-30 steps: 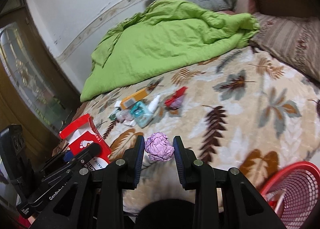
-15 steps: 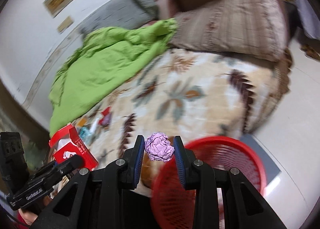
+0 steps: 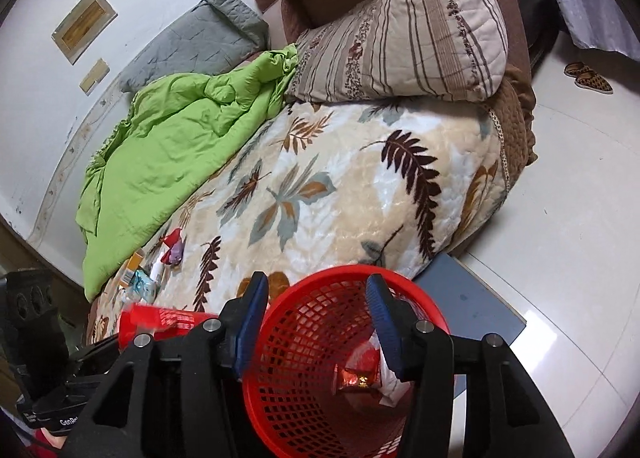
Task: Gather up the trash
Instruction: 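Move both items over the red wastebasket and open both tools, then return both tools to the trash on the bed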
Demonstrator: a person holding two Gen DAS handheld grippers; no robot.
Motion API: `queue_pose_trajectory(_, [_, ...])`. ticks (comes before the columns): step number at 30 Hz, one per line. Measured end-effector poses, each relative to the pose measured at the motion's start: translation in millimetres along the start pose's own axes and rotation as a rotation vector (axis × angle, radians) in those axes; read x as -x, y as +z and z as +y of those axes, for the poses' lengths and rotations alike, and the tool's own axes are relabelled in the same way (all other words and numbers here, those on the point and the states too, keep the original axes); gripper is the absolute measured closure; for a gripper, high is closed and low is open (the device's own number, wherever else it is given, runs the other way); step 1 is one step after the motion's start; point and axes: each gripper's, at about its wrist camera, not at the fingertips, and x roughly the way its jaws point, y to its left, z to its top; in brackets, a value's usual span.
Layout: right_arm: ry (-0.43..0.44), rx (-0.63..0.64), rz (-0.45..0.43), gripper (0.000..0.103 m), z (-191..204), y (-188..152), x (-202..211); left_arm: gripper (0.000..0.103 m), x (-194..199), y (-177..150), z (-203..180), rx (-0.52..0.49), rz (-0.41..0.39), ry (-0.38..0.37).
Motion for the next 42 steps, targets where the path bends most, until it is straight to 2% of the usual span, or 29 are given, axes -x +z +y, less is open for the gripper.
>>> queue_pose_trajectory(5, [0.032,0.024,0.023,0.047,16.3,-2.5,-11.4,0.046,15.0,-0.9,22.1,0.059,-0.032,0.009])
queue_pose_trajectory(8, [0.032,0.035,0.026,0.047,26.4,-2.4,-14.8,0.046,11.5,1.0,26.8,0.084,-0.021,-0.011])
queue_pose_trajectory(13, [-0.001,0.014,-0.023,0.047,23.9,3.3,-2.1,0.046,-10.6,1.5,4.8,0.014,0.015,-0.065])
queue_pose_trajectory(14, [-0.008,0.011,-0.035,0.047,22.1,4.0,2.5,0.044,-14.3,1.5,1.3,0.005,0.027,-0.081])
queue_pose_trajectory(15, [-0.027,0.013,-0.051,0.047,20.1,3.7,8.0,0.034,-17.8,1.9,-1.4,0.000,0.040,-0.087])
queue_pose_trajectory(17, [-0.048,0.015,-0.062,0.047,17.1,5.8,13.4,0.022,-20.5,2.8,-3.4,0.007,0.047,-0.094])
queue_pose_trajectory(25, [-0.036,0.014,-0.062,0.047,20.1,13.0,12.8,0.022,-8.6,3.4,8.4,0.046,0.012,-0.109])
queue_pose_trajectory(29, [0.002,0.052,-0.032,0.047,36.5,9.0,0.3,0.022,5.9,0.4,22.0,0.063,-0.019,-0.066])
queue_pose_trajectory(35, [0.070,0.111,0.050,0.047,70.7,0.0,-33.7,0.022,42.0,-7.6,58.6,0.116,-0.091,0.043])
queue_pose_trajectory(42, [0.167,0.240,0.159,0.047,142.3,-20.6,-82.8,0.022,91.9,-30.2,127.4,0.242,-0.169,0.184])
